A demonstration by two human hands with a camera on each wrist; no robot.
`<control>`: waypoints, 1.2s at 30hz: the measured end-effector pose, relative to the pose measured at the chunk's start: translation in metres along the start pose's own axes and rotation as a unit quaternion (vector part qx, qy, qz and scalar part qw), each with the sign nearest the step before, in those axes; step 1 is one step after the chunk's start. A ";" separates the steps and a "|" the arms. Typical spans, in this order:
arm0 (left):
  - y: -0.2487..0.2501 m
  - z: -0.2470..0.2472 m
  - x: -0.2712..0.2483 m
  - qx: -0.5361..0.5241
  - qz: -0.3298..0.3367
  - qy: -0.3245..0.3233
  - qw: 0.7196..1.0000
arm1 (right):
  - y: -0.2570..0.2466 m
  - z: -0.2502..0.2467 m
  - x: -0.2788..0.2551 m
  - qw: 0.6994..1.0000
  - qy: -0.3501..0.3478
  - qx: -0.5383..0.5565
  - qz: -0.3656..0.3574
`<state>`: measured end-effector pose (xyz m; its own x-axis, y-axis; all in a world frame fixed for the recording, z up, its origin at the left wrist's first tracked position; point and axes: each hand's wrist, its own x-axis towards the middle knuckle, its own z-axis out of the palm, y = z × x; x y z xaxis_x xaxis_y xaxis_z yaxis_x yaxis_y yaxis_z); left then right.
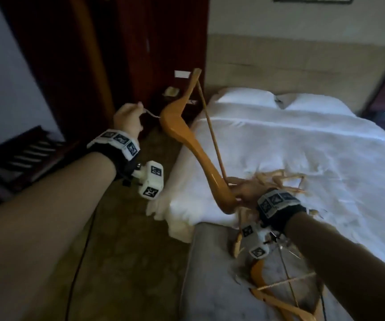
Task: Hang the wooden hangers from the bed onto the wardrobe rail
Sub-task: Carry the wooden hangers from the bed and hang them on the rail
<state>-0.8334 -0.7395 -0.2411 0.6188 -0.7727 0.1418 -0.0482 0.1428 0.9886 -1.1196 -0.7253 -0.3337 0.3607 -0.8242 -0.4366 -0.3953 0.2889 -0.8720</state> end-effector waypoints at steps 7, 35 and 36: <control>0.057 -0.166 -0.017 0.097 0.058 0.109 0.988 | -0.045 0.183 0.038 0.981 -0.122 -0.151 -0.004; 0.147 -0.893 -0.169 0.522 -0.047 0.292 0.800 | -0.270 0.953 -0.175 0.626 -0.391 -0.402 -0.542; 0.147 -0.909 -0.167 0.528 -0.051 0.308 0.790 | -0.273 0.974 -0.175 0.626 -0.394 -0.390 -0.548</control>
<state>-0.2312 -0.0272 -0.1655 0.9100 -0.2529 0.3286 -0.3995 -0.7471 0.5313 -0.2516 -0.1854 -0.2349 0.9599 0.2666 0.0870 0.2732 -0.8191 -0.5044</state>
